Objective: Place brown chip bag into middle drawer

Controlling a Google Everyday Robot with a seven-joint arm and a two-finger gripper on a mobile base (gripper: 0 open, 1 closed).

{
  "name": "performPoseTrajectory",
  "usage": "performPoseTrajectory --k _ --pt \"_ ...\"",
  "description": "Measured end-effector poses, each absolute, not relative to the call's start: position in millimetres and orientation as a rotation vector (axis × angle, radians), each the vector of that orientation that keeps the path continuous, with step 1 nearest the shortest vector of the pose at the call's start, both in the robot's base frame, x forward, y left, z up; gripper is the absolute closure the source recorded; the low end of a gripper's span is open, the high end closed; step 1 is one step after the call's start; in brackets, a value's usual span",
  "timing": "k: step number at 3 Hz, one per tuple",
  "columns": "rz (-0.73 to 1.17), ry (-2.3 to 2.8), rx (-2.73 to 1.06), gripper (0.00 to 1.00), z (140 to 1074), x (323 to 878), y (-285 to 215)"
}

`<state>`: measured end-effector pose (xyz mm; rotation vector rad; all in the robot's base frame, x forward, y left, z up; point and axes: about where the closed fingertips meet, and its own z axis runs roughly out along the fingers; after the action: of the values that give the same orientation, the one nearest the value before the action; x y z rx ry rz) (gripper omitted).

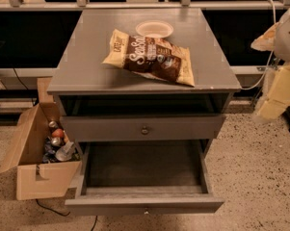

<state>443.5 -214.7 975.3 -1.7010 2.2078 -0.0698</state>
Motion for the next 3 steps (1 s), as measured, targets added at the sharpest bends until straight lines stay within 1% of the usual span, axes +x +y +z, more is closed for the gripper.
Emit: performPoseTrajectory --k 2,3 --pt "0.021 2.100 -1.590 0.00 959 506 -198" --pt "0.072 2.072 -1.546 0.00 946 539 -182"
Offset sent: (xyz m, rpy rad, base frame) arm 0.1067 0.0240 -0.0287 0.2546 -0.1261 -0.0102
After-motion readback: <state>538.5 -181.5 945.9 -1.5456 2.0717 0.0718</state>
